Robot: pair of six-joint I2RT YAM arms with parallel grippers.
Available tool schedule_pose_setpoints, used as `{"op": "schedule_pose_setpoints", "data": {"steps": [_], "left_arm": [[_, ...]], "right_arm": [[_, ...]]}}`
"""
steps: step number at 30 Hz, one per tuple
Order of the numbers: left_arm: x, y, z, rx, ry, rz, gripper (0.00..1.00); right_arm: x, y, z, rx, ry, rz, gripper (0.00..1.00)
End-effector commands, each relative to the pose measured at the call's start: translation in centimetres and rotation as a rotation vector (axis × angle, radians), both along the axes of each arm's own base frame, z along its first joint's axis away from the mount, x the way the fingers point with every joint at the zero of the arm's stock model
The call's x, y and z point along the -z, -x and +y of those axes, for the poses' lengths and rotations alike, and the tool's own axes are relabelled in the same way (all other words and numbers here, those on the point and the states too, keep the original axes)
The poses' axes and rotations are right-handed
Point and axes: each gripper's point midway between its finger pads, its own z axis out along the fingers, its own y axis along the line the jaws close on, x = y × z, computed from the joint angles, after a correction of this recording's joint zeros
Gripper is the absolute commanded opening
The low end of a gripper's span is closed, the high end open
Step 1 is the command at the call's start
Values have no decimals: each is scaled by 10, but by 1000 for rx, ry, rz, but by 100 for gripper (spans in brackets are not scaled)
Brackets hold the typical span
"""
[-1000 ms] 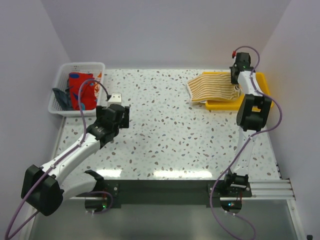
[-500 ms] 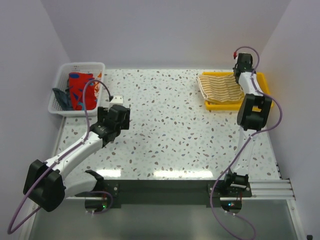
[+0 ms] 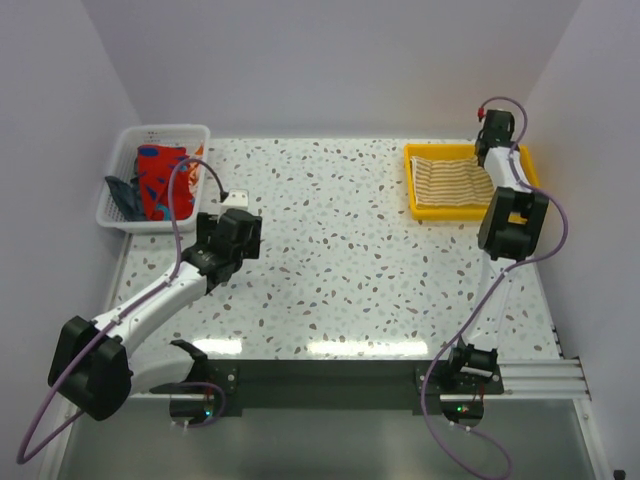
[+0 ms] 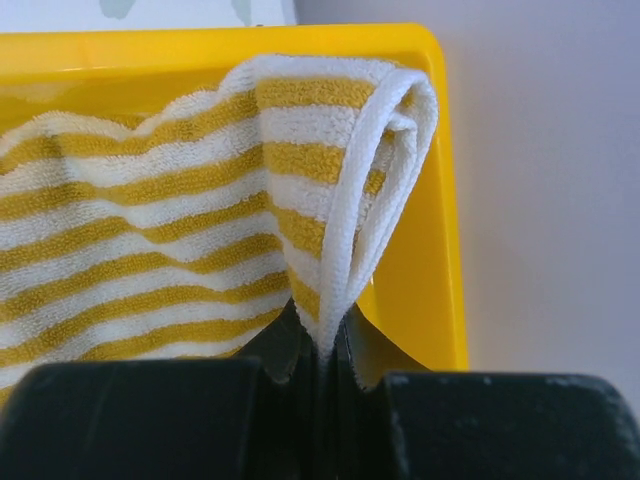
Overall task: Fold and stack the towels
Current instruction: Neatly place the folded towel into the bin
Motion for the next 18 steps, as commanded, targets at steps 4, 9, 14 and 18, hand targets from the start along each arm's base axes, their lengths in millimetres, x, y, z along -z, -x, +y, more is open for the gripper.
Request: {"op": "schedule_pose_setpoints", "data": {"steps": [4,9,14,18], "left_arm": [[-5,-8,-2,-4,16,-33,100],[-5,-9,-2,-3,15,-33,100],[-6,-9,-3,-2,20,-35,100],[-11,-10,-4,-1,30,-46,100]], "right_arm": [[3,-5,-15,47,36,-41,7],[-12,1,-28,162,84,-104,56],[-55,13,-38,282,131,-208,71],[-86,19,-23,276,65,-279,78]]}}
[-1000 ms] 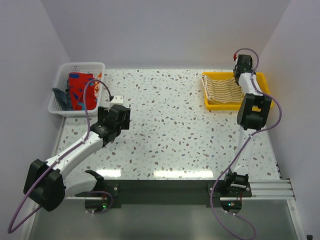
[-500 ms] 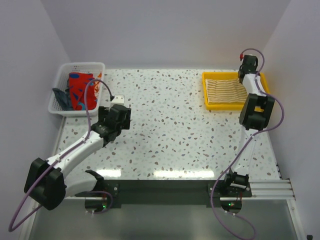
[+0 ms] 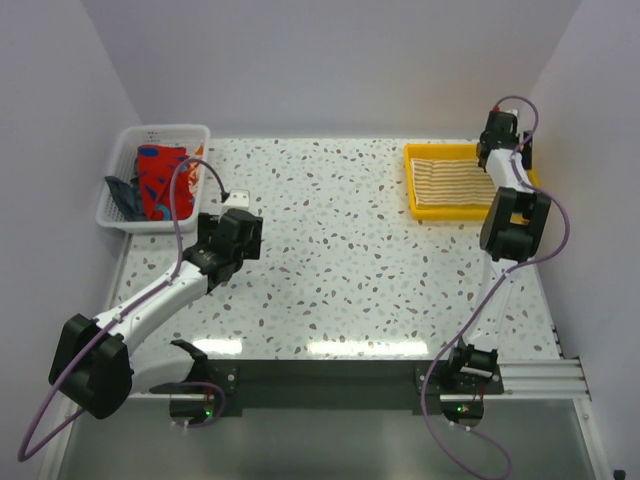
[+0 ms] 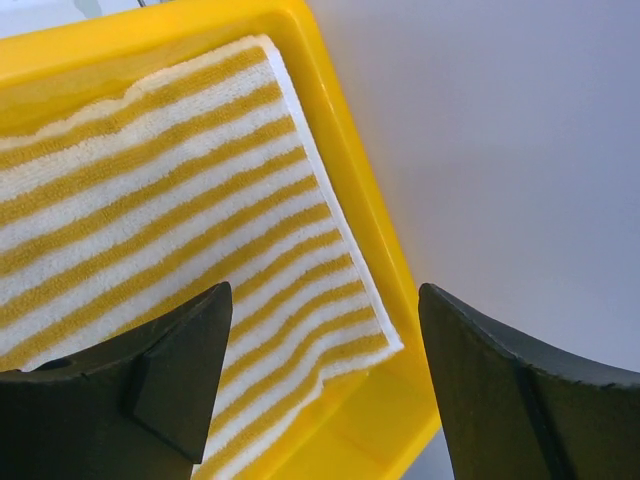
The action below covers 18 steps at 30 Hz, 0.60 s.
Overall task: Fold and stack the towels
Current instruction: Neatly place the folded towel into the bin, then grab crumpled towel
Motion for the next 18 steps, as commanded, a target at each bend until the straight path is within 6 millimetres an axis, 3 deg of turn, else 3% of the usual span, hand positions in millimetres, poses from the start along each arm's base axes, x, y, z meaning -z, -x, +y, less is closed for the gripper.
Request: {"op": "schedule_pose_setpoints", "data": {"steps": [1,3,4,5,6,8,9,10,11,15,16,18], "left_arm": [[-16,-10,-2,-8,33,-61,100],[-21,-11,0,-26,38,-74,100],[-24,-11,1,-33,54,-85,100],[-27,-11,0,-35,67,-92,100],[-32,-13,-2,-33,104,-105,100],[-40,-19,-1,-43,140,-122,100],[-42,-21,-1,-55,160,-120,100],[-47,-24,0,-67,169,-123,100],[-58,-28,5,-92,175,-131,100],[-76,-42,33,-217,146,-152,100],[-80,-46,40,-246,150,-161,100],[-89,-58,64,-331,160,-187,100]], "right_arm": [[-92,6,17,31,-14,-219,79],[-95,13,35,4,-73,-212,84],[-114,17,49,-18,-91,-242,87],[-113,20,61,-41,-124,-235,91],[-127,30,79,-51,-161,-248,93],[-125,45,105,-70,-246,-225,96],[-145,52,128,-96,-288,-270,97],[-148,58,142,-118,-321,-272,99],[-142,67,161,-143,-377,-254,99],[-146,99,242,-304,-521,-234,99],[-147,116,253,-331,-542,-230,99],[-145,133,293,-439,-612,-218,99]]}}
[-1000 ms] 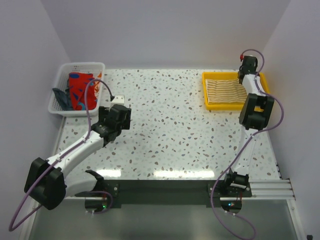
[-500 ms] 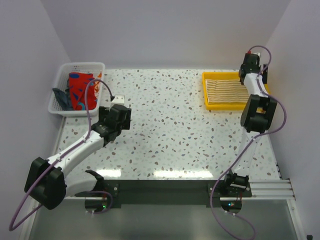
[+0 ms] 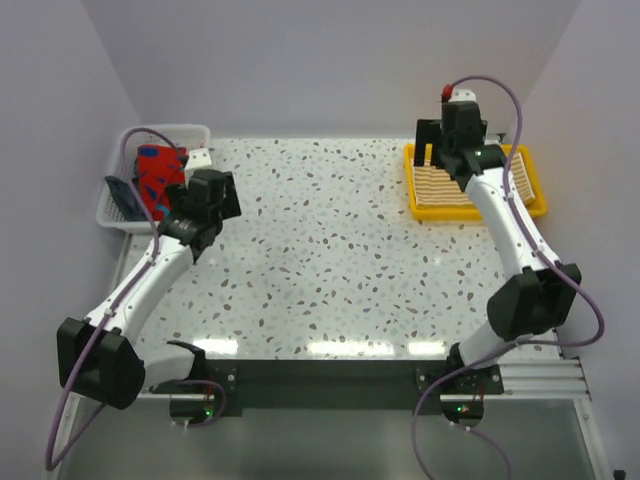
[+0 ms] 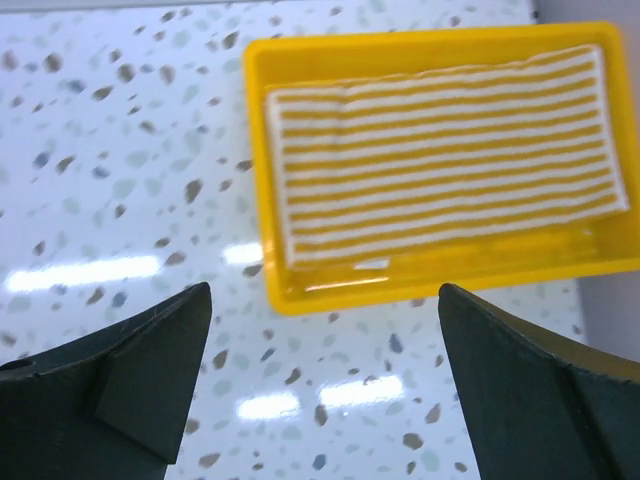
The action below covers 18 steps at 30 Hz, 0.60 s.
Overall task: Fold and stack the towels
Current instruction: Grab crumpled towel
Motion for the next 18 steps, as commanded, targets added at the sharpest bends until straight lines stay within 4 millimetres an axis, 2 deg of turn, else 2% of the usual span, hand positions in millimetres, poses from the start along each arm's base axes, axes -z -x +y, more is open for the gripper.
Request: {"op": "schedule_pose_setpoints", "data": {"steps": [1,2,3,4,5,6,7,8,9,10,11,12,13,14,15,18], "left_arm": [[-22,-18,39,-172,23,-57,100],[-27,-26,59,-241,19,-72,100],[-30,-33,69,-273,18,-90,100],[-29,-35,80,-306,9,-86,100],[-39,-42,102,-365,12,-114,100],[-28,-50,113,-394,14,-83,99],[-26,-55,122,-414,21,-76,98],[-33,-61,142,-458,35,-98,98],[-20,-68,151,-476,34,-70,98],[-18,-74,158,-490,38,-76,97],[-20,-81,169,-505,49,-85,96],[-3,-89,176,-518,47,-50,95],[2,-93,181,-526,48,-35,94],[0,-101,188,-535,62,-45,94],[17,-106,192,-543,62,-8,93],[32,-123,199,-548,67,5,90]], "right_arm": [[40,48,53,-133,-146,116,99],[28,60,70,-197,-205,73,99],[46,75,85,-244,-220,109,99],[48,83,95,-277,-246,108,98],[34,91,105,-316,-282,54,99],[36,102,122,-386,-320,64,99],[47,112,124,-397,-324,83,99],[47,117,127,-405,-332,76,99],[42,126,134,-445,-354,65,99],[52,135,139,-474,-375,91,98],[53,139,143,-490,-387,89,98],[52,144,144,-502,-395,84,99],[59,149,145,-513,-402,101,99],[61,152,146,-521,-406,102,98],[62,154,147,-528,-409,102,98],[69,160,150,-550,-415,123,99]]}}
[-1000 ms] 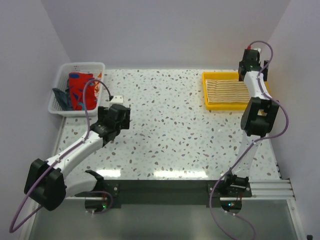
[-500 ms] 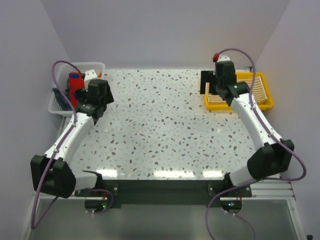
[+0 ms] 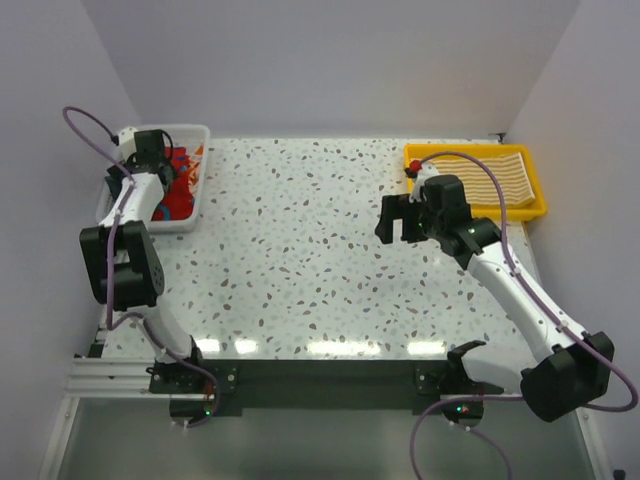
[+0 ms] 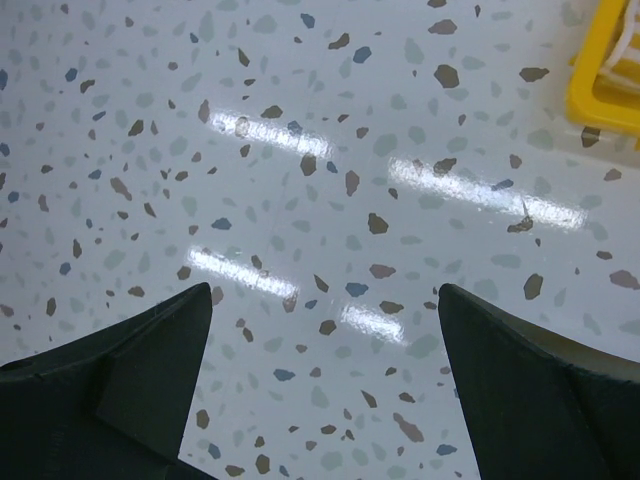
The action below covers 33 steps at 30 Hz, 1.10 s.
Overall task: Fold and stack the towels
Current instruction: Grab crumpled towel
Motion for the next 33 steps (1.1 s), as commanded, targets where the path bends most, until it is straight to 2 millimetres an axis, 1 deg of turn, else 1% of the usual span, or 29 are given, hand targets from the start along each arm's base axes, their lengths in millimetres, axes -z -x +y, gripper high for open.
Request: {"op": "schedule_pose_setpoints", "data": {"steps": [1,2,3,4,5,6,7,8,9,10,11,13,14,16,17,18,19,21,22,23,25,26,28,29,30,32,33], "left_arm": [[-9,-32,7,-9,14,-91,89],[0,-35,9,-14,15,-77,89],[4,-39,10,-11,19,-78,88],[3,-45,11,-5,20,-94,87],[14,-49,12,-4,26,-78,86],[19,-52,13,-2,26,-72,85],[19,-57,14,2,28,-75,81],[32,-61,14,8,39,-53,79],[37,-63,14,10,40,-46,78],[38,-67,14,14,38,-48,75],[48,-68,17,12,35,-28,72],[52,-73,19,17,28,-32,65],[59,-74,19,27,28,-19,63],[61,-79,21,38,30,-24,52],[66,-80,20,46,35,-14,46],[67,-81,18,52,40,-12,27],[64,-82,19,54,40,-13,16],[47,-83,16,68,41,-39,0],[38,-82,15,69,37,-53,0],[13,-79,16,62,22,-94,0],[-14,-73,17,51,8,-119,0],[-41,-68,17,41,-3,-163,0],[-69,-62,15,37,-5,-206,0],[-94,-57,13,46,-11,-252,0],[-104,-54,11,52,-12,-268,0],[-136,-50,5,79,-22,-323,0],[-143,-47,2,90,-21,-329,0]], "right_arm": [[-3,3,14,-55,-56,-16,98],[-1,4,14,-62,-50,-10,99],[1,4,14,-63,-47,-4,98],[5,4,14,-64,-42,7,99],[7,5,15,-68,-41,13,98],[9,5,16,-73,-44,20,99],[9,6,17,-78,-48,25,99],[13,5,18,-81,-46,34,98],[13,6,19,-84,-49,41,99],[15,6,20,-84,-49,49,98],[16,6,20,-85,-48,53,98],[16,6,20,-85,-47,59,98],[17,7,19,-81,-45,66,99],[18,8,19,-78,-39,70,98],[18,8,18,-76,-38,72,98],[17,7,18,-74,-39,71,98],[16,8,18,-69,-39,72,98],[15,9,18,-68,-37,76,98],[13,8,17,-67,-37,72,98],[12,8,17,-64,-35,70,98],[8,7,16,-62,-34,61,98],[7,6,15,-57,-32,58,99],[3,6,15,-57,-35,46,98],[3,6,16,-58,-38,46,98],[2,6,15,-57,-40,43,98],[-2,7,16,-58,-48,31,99],[-2,9,15,-59,-49,29,98]]}}
